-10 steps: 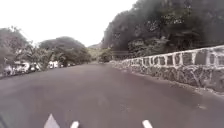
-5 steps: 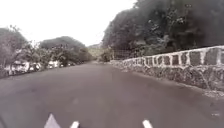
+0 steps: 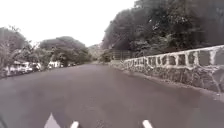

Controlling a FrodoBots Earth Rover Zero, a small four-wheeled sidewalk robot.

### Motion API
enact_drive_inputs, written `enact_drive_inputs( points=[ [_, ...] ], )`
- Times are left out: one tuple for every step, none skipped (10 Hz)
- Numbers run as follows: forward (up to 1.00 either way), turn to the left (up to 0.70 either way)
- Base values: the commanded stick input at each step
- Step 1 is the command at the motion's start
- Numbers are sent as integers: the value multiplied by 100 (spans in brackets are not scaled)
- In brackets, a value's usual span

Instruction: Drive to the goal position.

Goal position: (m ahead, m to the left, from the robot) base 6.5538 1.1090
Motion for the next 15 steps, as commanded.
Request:
enact_drive_inputs(
  points=[
    [50, 0],
    [50, 0],
    [50, 0],
    [50, 0],
    [50, 0],
    [50, 0],
    [50, 0],
    [50, 0],
    [50, 0],
    [50, 0],
    [50, 0],
    [50, 0],
    [50, 0],
    [50, 0],
    [50, 0]
  ],
)
